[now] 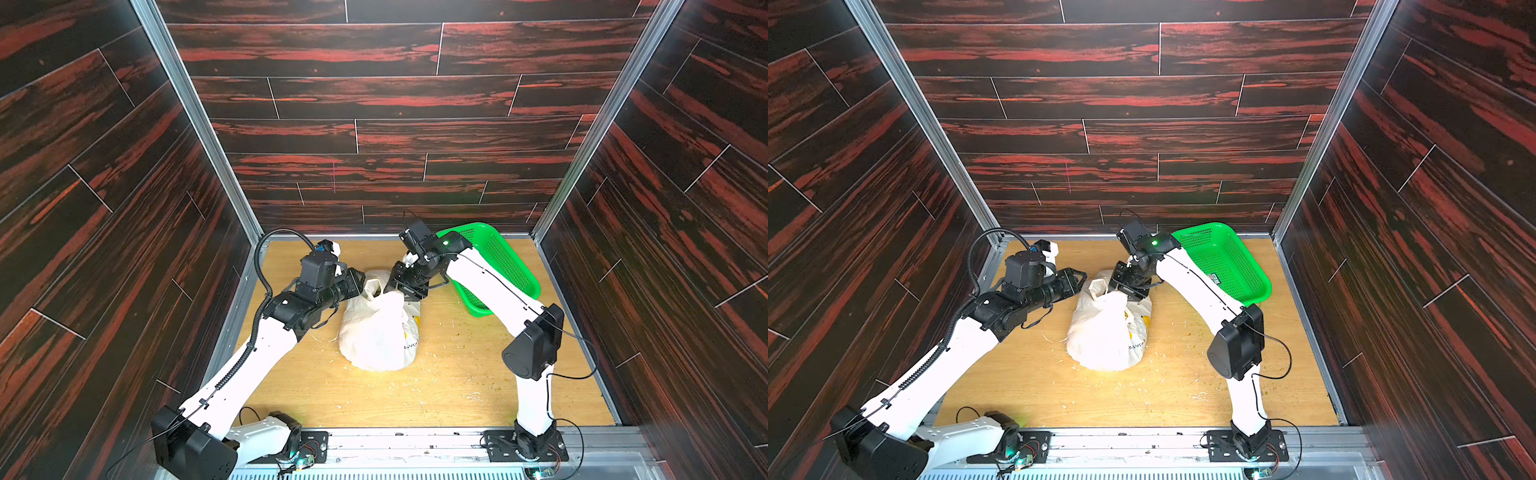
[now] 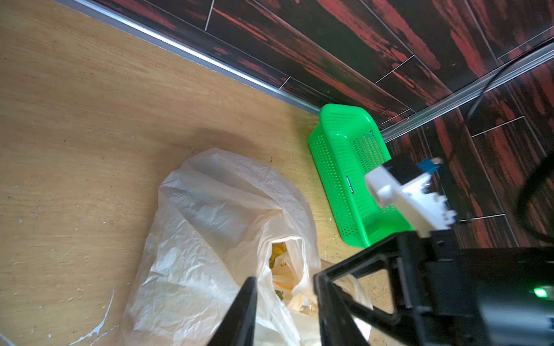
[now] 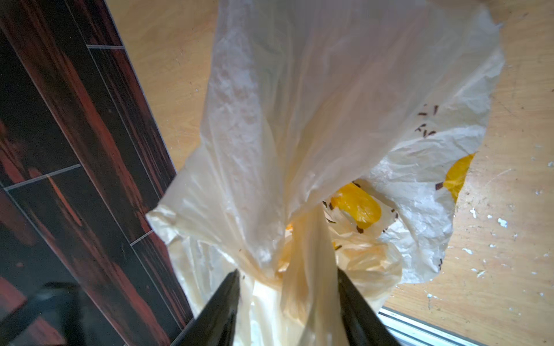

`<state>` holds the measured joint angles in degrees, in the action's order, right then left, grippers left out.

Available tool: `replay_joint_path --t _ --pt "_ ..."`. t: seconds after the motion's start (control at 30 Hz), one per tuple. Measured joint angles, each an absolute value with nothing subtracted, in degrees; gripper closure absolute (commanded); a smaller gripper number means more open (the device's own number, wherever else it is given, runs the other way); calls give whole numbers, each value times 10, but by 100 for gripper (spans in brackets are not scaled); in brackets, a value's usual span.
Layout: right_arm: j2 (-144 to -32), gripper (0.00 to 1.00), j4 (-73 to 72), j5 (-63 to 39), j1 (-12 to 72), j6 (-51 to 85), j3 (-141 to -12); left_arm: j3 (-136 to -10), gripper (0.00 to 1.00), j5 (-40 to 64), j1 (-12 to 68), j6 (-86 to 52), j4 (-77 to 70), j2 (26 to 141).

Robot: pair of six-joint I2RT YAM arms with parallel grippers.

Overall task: Place the pineapple into a plastic bag & tie a knot
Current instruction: Cross the plastic bag at the center of the board.

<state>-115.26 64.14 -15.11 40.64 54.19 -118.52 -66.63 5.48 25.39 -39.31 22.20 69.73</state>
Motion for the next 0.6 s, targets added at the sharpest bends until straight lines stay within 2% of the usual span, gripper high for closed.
replay_joint_path --t 0.07,0.27,0.47,0.6 --pt "-1143 62 618 -161 406 544 -1156 -666 65 66 254 -396 215 700" --pt "-1079 99 498 -200 395 562 -1018 -667 65 108 253 -411 194 718" --pt "-1020 100 357 -237 380 570 -906 -680 71 171 253 -414 181 745" --pt "-991 100 245 -261 375 570 -835 -687 84 227 253 -404 182 768"
